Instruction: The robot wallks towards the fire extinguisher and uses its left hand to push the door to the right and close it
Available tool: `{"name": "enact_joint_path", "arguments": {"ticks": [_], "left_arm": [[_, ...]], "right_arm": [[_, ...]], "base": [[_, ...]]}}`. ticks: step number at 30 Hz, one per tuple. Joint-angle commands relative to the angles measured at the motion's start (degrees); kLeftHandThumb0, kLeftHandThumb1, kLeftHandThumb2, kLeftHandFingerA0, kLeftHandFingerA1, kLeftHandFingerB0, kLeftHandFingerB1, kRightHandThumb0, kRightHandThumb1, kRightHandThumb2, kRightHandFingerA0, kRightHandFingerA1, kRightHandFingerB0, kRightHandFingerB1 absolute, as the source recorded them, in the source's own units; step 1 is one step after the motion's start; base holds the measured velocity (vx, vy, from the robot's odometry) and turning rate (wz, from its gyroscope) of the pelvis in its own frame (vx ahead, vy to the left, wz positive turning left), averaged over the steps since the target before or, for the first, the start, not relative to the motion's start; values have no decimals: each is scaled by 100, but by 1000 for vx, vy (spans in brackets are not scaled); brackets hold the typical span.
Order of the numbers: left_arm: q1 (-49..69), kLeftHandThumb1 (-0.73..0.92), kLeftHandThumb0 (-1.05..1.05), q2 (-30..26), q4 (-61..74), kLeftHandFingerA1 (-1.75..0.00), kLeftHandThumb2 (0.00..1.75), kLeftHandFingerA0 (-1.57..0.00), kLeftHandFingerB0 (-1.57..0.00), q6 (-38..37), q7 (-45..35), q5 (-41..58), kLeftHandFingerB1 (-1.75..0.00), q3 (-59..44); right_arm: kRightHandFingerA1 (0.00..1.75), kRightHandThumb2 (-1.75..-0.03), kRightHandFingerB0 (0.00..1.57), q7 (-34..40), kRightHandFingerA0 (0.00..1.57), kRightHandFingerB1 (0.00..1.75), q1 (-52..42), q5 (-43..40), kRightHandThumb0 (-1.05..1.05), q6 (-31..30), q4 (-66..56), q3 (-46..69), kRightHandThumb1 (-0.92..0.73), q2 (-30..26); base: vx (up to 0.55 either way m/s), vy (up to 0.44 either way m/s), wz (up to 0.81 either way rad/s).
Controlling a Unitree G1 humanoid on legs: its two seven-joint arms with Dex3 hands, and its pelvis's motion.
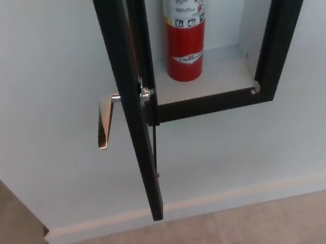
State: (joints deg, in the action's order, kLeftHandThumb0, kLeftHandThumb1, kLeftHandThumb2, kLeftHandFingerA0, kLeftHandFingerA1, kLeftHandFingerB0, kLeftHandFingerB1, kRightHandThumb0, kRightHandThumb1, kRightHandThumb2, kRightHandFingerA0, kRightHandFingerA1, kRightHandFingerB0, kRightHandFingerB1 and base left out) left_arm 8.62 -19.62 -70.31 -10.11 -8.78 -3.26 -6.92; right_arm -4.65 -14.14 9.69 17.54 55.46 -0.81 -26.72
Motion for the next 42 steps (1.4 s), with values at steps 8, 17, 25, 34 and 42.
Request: {"name": "enact_joint_path", "arguments": {"ticks": [8, 17, 25, 34, 42], "left_arm": [[-639, 43, -58, -282, 582, -50, 54, -41, -32, -141, -29, -84, -36, 58], [-1465, 41, -75, -275, 1563, -47, 54, -33, -35, 18, -594, 318, -36, -34], [-2249, 43, -79, -187, 2868, -51, 55, -34, -36, 960, -974, 494, -39, 10], [-2942, 42, -81, -118, 3447, -49, 54, -40, -43, 1430, -1172, 380, -50, 314], [-3164, 30, -80, 81, 3574, -57, 72, -40, -48, 1601, -1131, 375, -67, 498]], "right_arm": [[54, -77, 5, 8, 17, 41, -7, 133, -65, -113, -351, -55, -40, -202], [51, -74, 9, 7, 18, 41, 81, 109, -65, -216, -395, -36, -39, -150], [50, -72, 9, 38, 17, 40, 41, 179, -63, -285, -589, -120, -39, -73], [50, -73, 10, -113, 18, 40, 38, 73, -64, -346, -801, -44, -39, -121], [50, -72, 10, -93, 19, 40, 16, 147, -62, -419, -881, -73, -39, -152]], "base": [[0, 0, 0], [0, 0, 0], [0, 0, 0], [-6, -9, 0], [-8, -10, 0]]}}
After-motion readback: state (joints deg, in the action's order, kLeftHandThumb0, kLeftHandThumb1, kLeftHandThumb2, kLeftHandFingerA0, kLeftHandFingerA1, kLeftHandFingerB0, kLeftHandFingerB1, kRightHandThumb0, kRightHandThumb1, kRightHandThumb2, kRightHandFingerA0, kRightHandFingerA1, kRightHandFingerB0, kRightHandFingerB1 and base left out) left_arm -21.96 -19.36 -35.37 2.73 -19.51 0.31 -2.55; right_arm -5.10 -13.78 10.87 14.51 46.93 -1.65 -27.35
